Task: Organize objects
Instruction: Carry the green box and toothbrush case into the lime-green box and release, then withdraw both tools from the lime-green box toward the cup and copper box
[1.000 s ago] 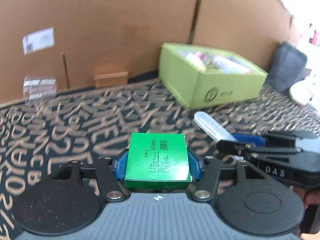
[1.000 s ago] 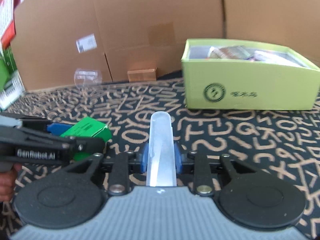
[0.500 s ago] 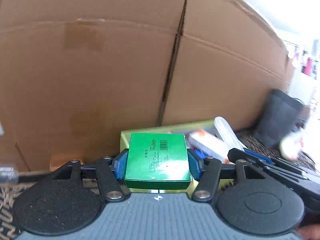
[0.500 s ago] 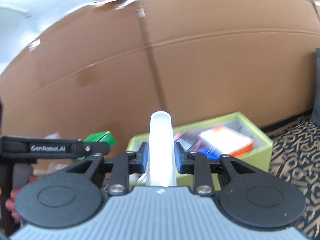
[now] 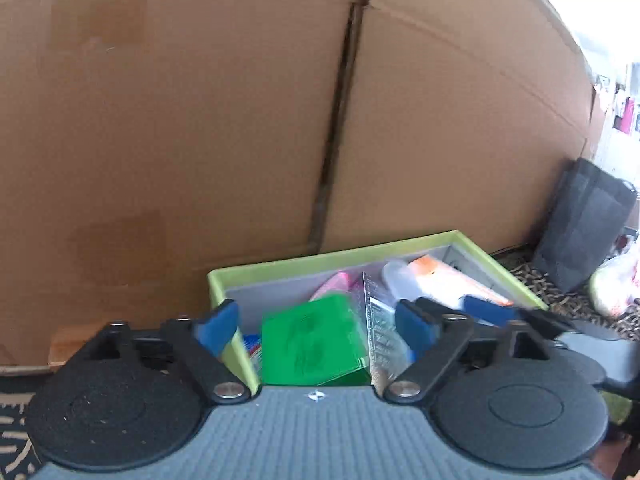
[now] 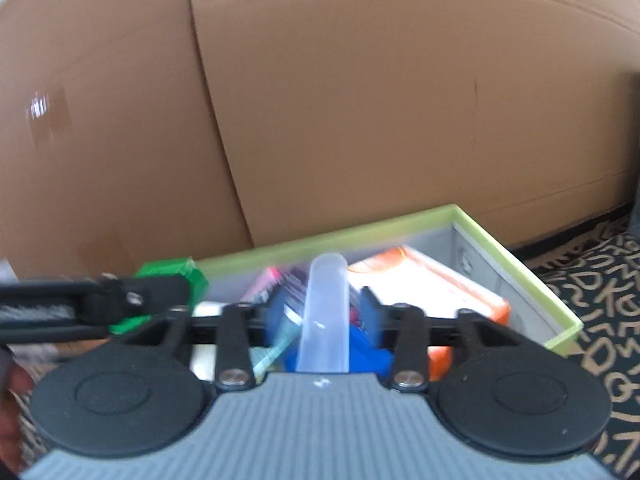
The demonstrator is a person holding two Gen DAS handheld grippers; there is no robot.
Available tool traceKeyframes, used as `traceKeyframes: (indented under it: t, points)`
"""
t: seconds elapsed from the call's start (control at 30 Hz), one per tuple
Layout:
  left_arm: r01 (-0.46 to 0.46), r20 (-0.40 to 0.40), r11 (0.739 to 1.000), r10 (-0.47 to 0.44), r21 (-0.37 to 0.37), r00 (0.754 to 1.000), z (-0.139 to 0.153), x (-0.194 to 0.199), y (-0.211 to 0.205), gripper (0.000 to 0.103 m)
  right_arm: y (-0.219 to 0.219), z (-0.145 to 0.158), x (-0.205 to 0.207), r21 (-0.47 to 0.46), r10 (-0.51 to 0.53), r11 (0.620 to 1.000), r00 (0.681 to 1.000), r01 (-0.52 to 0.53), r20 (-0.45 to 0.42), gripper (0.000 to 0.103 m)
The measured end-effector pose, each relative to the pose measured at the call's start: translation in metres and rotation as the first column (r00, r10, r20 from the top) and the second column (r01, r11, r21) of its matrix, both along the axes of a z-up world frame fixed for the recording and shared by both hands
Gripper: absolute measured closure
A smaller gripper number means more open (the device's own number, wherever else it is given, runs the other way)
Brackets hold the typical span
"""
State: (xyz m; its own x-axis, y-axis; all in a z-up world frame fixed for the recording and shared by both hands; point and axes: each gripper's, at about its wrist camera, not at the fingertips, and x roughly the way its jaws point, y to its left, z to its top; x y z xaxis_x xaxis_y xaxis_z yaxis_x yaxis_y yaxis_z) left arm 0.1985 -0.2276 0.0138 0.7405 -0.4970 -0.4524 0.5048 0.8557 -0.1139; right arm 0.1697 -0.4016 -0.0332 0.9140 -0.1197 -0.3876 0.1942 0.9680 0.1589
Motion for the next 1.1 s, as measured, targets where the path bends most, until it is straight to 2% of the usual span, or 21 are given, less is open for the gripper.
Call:
traceKeyframes:
  t: [0.03, 0.13, 0.27, 0.43, 0.5, 0.67, 0.77, 0.87, 0.97, 1.1]
  points:
    - [-0.003, 0.015, 1.000, 0.003, 0.005, 1.000, -0.003, -0.004, 0.003, 0.012, 0.003, -0.003, -0.006, -0.031, -0.010, 0.999, 1.000, 0.010, 0.012, 0.036]
    - [-0.010, 0.016, 1.000, 0.010, 0.019, 1.000, -0.009, -0.011, 0.008, 0.012, 0.010, -0.009, -0.017, -0.081, -0.014, 0.997, 1.000, 0.015, 0.017, 0.023]
    - [-0.019, -0.012, 1.000, 0.019, -0.008, 1.000, -0.007, -0.014, 0.015, 0.012, 0.019, -0.005, -0.025, -0.101, -0.001, 0.995, 1.000, 0.002, 0.012, 0.021]
    - [-0.050, 0.001, 0.999, 0.050, -0.012, 0.999, 0.003, -0.045, 0.055, 0.011, 0.043, 0.016, -0.042, -0.114, 0.017, 0.993, 0.998, -0.011, 0.056, 0.005]
    - [-0.074, 0.000, 0.997, 0.074, -0.017, 0.997, 0.002, -0.061, 0.076, 0.008, 0.054, 0.022, -0.054, -0.116, 0.041, 0.993, 0.996, -0.032, 0.073, 0.001]
    - [-0.164, -0.021, 0.986, 0.164, -0.004, 0.986, -0.013, -0.096, 0.134, 0.006, 0.087, 0.023, -0.072, -0.132, 0.140, 0.983, 0.987, -0.129, 0.079, 0.001]
    - [-0.244, -0.020, 0.969, 0.245, 0.045, 0.969, -0.023, -0.108, 0.164, 0.006, 0.120, 0.024, -0.079, -0.146, 0.240, 0.963, 0.969, -0.229, 0.064, 0.001]
    - [-0.308, -0.024, 0.947, 0.311, 0.088, 0.950, -0.029, -0.105, 0.193, 0.006, 0.154, 0.021, -0.072, -0.175, 0.330, 0.931, 0.943, -0.320, 0.032, 0.001]
    - [-0.379, -0.041, 0.922, 0.383, 0.081, 0.923, -0.030, -0.094, 0.226, 0.006, 0.185, 0.016, -0.057, -0.191, 0.402, 0.898, 0.916, -0.397, -0.017, 0.001]
    - [-0.457, -0.004, 0.884, 0.460, 0.095, 0.888, -0.028, -0.068, 0.256, 0.006, 0.218, 0.011, -0.042, -0.182, 0.445, 0.874, 0.892, -0.451, -0.074, 0.001]
